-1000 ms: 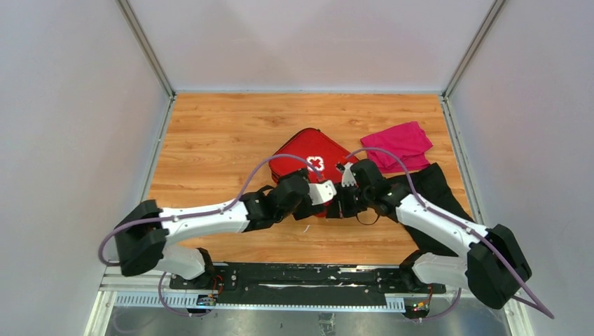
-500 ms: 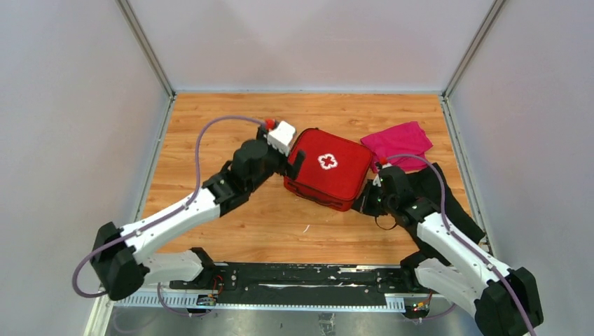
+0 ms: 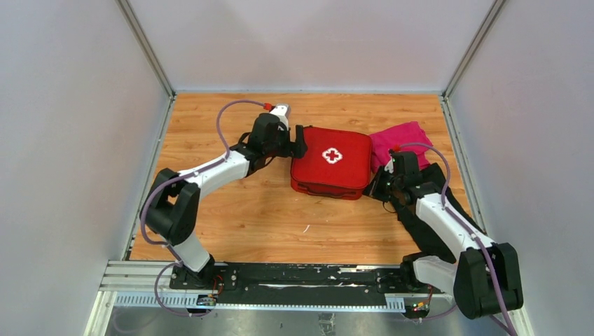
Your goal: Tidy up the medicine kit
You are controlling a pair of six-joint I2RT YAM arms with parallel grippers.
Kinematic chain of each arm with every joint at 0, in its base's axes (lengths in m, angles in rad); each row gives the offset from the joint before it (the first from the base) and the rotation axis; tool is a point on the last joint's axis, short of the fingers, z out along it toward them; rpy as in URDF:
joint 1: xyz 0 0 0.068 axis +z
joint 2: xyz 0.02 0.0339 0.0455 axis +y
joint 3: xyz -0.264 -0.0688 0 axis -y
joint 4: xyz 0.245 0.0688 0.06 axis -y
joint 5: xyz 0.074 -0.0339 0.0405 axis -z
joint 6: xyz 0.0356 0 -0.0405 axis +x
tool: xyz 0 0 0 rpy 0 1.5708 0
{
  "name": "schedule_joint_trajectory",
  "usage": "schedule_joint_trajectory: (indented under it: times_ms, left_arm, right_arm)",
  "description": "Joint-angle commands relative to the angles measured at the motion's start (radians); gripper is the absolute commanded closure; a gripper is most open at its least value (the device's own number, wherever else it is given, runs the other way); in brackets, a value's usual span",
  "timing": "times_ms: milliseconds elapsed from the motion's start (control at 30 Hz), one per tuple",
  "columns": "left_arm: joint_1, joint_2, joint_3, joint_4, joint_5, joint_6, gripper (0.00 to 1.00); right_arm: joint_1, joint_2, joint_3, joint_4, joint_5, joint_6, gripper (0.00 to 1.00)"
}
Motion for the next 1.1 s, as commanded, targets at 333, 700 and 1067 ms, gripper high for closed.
schedule_joint_trajectory:
  times_ms: [333,700,1067]
  left_arm:
    - [0.005,0.052,-0.028,0.036,0.061,-0.127,0.15]
    - [0.004,-0.112,-0.211,0.098,0.145,-0.181,0.18]
    - [0.004,-0.278,-0.324,0.098,0.143,-0.137,0.15]
  right_arm:
    - [-0.017,0.104,0.123,-0.064,-0.085,-0.187,1.0]
    - [0.012,0.308,0.307,-0.078,-0.165,-0.313,1.0]
    - [0.132,0.527,0.499,-0.089,-0.143,-0.397,1.0]
